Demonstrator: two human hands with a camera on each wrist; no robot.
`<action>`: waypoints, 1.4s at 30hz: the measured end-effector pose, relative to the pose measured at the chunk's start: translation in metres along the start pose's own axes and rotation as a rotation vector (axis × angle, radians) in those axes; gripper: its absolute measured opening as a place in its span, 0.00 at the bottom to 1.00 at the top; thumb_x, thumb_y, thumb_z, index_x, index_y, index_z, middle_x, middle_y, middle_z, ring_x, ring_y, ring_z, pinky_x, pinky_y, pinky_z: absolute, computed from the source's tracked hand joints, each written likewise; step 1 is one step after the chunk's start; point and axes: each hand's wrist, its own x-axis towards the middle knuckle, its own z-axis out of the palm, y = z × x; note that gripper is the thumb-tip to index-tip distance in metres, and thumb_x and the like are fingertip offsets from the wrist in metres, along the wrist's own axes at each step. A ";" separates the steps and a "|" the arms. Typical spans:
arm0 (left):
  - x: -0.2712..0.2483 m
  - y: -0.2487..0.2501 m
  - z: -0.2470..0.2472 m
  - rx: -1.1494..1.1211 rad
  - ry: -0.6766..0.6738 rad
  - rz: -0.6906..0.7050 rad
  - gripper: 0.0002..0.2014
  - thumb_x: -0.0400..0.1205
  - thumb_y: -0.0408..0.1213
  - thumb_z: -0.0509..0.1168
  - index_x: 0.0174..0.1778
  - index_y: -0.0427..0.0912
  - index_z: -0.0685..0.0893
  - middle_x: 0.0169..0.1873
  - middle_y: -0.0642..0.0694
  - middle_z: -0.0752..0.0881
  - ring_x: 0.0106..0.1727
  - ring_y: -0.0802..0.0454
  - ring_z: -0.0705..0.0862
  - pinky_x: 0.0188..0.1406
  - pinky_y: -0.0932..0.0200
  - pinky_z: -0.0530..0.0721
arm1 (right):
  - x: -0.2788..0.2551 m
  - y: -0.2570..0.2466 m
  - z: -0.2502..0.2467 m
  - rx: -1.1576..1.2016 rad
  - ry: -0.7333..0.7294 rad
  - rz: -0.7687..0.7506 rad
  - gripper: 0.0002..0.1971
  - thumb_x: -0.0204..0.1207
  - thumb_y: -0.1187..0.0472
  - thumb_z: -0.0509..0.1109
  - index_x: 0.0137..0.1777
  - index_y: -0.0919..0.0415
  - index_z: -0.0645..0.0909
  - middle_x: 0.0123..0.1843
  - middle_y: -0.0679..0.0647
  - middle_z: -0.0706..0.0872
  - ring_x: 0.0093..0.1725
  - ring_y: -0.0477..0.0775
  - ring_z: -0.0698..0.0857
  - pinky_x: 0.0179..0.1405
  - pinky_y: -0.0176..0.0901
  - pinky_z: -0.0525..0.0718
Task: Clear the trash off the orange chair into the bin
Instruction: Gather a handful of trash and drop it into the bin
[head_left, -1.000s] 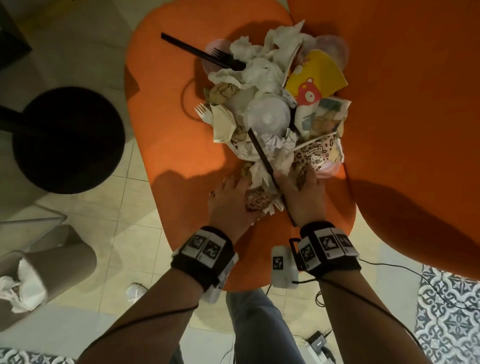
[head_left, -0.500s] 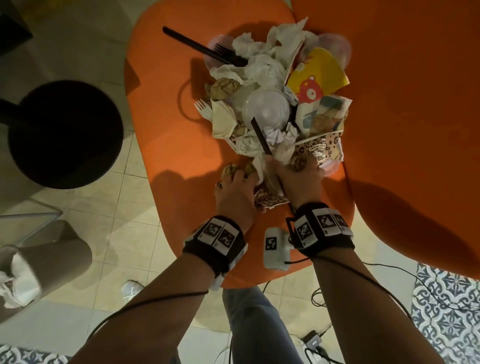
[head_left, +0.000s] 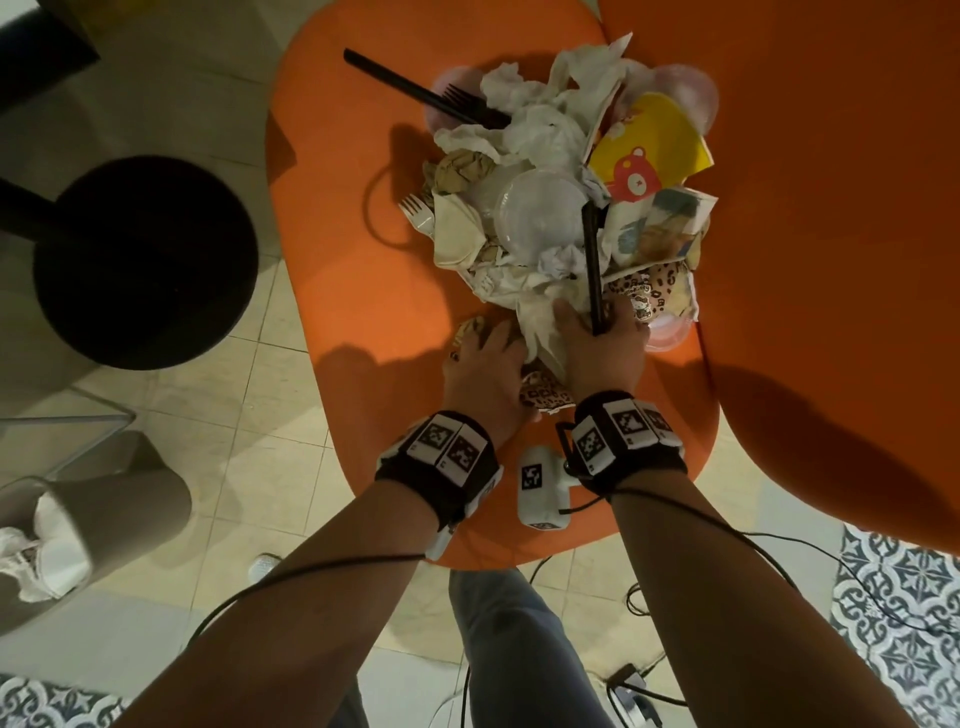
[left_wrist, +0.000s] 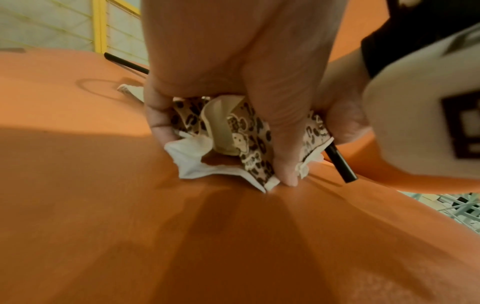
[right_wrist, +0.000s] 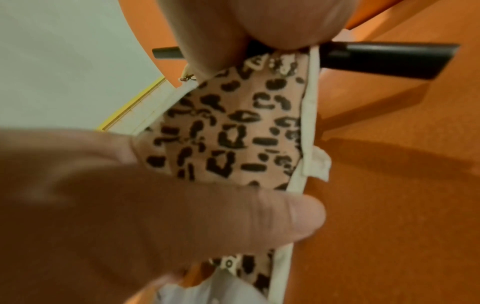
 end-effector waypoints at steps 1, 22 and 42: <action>0.000 -0.002 0.000 -0.009 0.001 0.008 0.38 0.71 0.50 0.74 0.76 0.51 0.65 0.78 0.52 0.60 0.81 0.41 0.54 0.69 0.37 0.69 | 0.000 0.001 -0.002 0.006 0.009 -0.007 0.28 0.70 0.42 0.74 0.67 0.54 0.76 0.64 0.59 0.74 0.58 0.63 0.82 0.59 0.50 0.82; -0.029 -0.041 -0.012 -0.392 0.217 0.061 0.29 0.64 0.49 0.79 0.61 0.49 0.83 0.69 0.46 0.70 0.67 0.44 0.74 0.70 0.45 0.75 | -0.026 0.001 -0.034 0.157 0.143 -0.227 0.21 0.66 0.54 0.79 0.59 0.57 0.83 0.58 0.53 0.76 0.55 0.52 0.79 0.54 0.38 0.78; 0.002 -0.032 -0.049 -0.395 -0.032 0.219 0.44 0.65 0.33 0.80 0.77 0.42 0.67 0.76 0.46 0.69 0.73 0.47 0.72 0.73 0.52 0.70 | -0.023 -0.033 -0.041 0.463 0.063 -0.380 0.13 0.64 0.71 0.80 0.49 0.65 0.86 0.47 0.55 0.89 0.50 0.52 0.89 0.53 0.46 0.87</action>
